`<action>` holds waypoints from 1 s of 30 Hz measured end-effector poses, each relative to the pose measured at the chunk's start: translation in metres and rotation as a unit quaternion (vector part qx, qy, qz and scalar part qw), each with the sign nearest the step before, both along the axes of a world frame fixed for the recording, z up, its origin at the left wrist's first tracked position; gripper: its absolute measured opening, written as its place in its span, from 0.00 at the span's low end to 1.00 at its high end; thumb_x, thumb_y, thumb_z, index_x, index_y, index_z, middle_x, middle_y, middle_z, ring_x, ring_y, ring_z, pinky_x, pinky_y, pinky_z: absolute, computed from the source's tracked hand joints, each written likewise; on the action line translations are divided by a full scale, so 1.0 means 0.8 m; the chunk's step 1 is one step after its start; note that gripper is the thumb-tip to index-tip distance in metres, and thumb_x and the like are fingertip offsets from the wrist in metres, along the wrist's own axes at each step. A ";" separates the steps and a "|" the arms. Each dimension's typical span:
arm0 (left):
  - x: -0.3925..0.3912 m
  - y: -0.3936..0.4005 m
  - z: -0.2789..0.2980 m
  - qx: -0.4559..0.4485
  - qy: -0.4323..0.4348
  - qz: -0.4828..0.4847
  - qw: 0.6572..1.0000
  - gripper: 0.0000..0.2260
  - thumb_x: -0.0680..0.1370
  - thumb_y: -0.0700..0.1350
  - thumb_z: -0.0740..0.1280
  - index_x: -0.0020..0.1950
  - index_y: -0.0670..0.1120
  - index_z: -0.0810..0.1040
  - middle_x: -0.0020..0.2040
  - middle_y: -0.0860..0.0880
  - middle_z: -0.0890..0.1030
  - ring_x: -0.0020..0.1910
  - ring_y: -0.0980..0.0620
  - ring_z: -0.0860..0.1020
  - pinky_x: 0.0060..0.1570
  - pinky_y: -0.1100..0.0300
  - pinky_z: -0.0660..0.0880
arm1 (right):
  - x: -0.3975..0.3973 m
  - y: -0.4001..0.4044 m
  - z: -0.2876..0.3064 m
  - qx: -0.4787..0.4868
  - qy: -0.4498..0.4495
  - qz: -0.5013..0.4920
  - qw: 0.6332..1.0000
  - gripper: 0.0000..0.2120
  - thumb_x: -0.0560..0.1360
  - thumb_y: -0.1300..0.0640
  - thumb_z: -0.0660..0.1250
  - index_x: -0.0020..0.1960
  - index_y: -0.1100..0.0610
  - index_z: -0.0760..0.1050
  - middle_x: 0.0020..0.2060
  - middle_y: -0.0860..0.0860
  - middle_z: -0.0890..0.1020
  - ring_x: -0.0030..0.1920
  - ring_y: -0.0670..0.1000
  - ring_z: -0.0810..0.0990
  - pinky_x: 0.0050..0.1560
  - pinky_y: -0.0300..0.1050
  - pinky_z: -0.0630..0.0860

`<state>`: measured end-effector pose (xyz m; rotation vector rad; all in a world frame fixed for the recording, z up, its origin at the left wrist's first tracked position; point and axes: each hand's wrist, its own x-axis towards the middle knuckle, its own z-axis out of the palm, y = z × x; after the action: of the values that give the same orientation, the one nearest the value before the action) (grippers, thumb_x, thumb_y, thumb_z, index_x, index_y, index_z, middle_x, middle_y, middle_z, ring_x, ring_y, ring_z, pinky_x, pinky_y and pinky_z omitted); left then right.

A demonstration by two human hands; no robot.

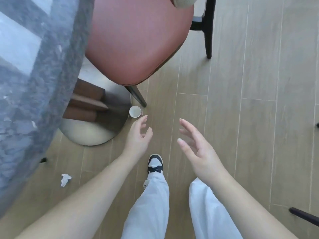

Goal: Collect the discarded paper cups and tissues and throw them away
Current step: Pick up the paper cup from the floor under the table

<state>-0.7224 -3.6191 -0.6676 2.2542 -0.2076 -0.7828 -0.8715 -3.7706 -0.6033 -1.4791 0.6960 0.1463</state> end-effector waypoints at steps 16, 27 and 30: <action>0.116 0.009 -0.283 0.254 0.043 -0.017 0.966 0.31 0.79 0.49 0.65 0.80 0.44 0.58 0.78 0.46 0.61 0.74 0.44 0.65 0.68 0.51 0.68 | 0.047 -0.022 -0.255 -0.045 -0.005 0.022 0.999 0.26 0.72 0.32 0.58 0.69 0.23 0.57 0.67 0.26 0.67 0.65 0.31 0.70 0.57 0.25 0.68; 0.171 0.003 -0.391 0.415 -0.040 -0.032 0.908 0.18 0.80 0.50 0.66 0.67 0.44 0.73 0.49 0.46 0.76 0.55 0.41 0.77 0.44 0.54 0.69 | 0.082 -0.024 -0.332 -0.059 -0.046 0.037 0.997 0.25 0.75 0.37 0.57 0.71 0.32 0.60 0.66 0.25 0.68 0.68 0.32 0.67 0.62 0.27 0.67; 0.179 0.008 -0.408 0.455 -0.058 -0.056 0.887 0.12 0.80 0.51 0.66 0.60 0.47 0.79 0.36 0.50 0.70 0.48 0.44 0.75 0.41 0.56 0.69 | 0.084 -0.020 -0.343 -0.062 -0.060 0.038 0.996 0.26 0.75 0.36 0.57 0.72 0.34 0.61 0.66 0.25 0.66 0.70 0.33 0.67 0.64 0.27 0.66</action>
<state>-0.5793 -3.6127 -0.9938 3.2055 -0.0120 -0.9263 -0.8040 -3.7863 -0.8778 -1.6207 0.5606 0.0714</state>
